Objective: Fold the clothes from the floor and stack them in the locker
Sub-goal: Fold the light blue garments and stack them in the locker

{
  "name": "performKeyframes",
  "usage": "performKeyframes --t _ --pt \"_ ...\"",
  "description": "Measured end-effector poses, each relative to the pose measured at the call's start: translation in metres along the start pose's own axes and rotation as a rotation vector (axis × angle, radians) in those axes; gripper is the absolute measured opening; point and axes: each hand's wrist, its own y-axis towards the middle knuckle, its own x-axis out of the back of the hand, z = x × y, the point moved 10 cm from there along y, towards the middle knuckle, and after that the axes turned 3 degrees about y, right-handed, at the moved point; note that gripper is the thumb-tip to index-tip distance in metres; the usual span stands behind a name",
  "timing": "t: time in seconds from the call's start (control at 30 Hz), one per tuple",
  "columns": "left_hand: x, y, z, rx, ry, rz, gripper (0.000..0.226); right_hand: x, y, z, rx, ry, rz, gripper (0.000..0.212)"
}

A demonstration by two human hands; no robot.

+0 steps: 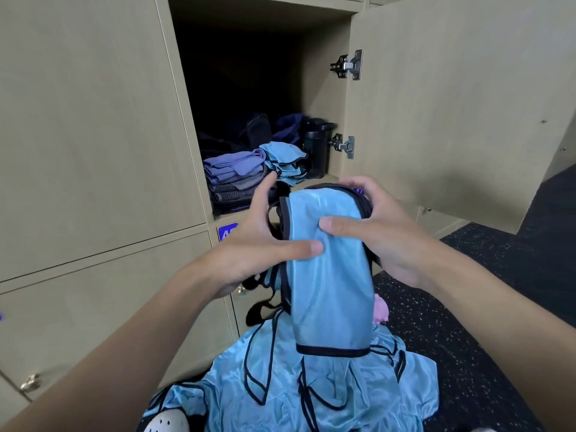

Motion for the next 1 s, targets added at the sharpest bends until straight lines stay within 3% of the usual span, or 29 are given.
performKeyframes --t 0.13,0.27,0.5,0.63,0.73,0.83,0.87,0.93,1.0 --pt "0.003 -0.001 -0.006 -0.038 -0.144 -0.099 0.12 0.006 0.0 -0.003 -0.031 0.08 -0.036 0.079" --pt "0.016 -0.002 -0.009 -0.057 -0.28 -0.213 0.112 -0.012 -0.005 -0.006 -0.023 -0.027 0.152 0.113" --pt "0.017 -0.003 -0.007 -0.006 -0.453 -0.268 0.098 -0.026 -0.01 0.0 -0.025 -0.139 0.278 0.108" --pt "0.014 -0.003 -0.011 -0.002 -0.476 -0.206 0.09 -0.022 -0.009 0.0 -0.069 -0.199 0.241 0.095" --pt "0.01 -0.003 -0.014 -0.012 -0.275 -0.129 0.092 -0.017 -0.007 0.004 -0.064 -0.192 0.194 0.078" --pt "0.017 -0.004 -0.022 -0.108 0.299 -0.168 0.111 -0.012 -0.007 0.005 -0.067 -0.154 0.171 0.07" --pt "0.017 -0.005 -0.029 -0.178 0.386 -0.171 0.111 -0.012 -0.008 0.004 -0.076 -0.134 0.176 0.067" --pt "0.01 -0.009 -0.039 -0.288 0.435 -0.09 0.11 -0.015 -0.009 0.004 -0.097 -0.076 0.196 0.062" --pt "0.002 -0.011 -0.036 -0.29 0.435 0.026 0.11 -0.02 -0.011 0.006 -0.111 -0.022 0.225 0.059"
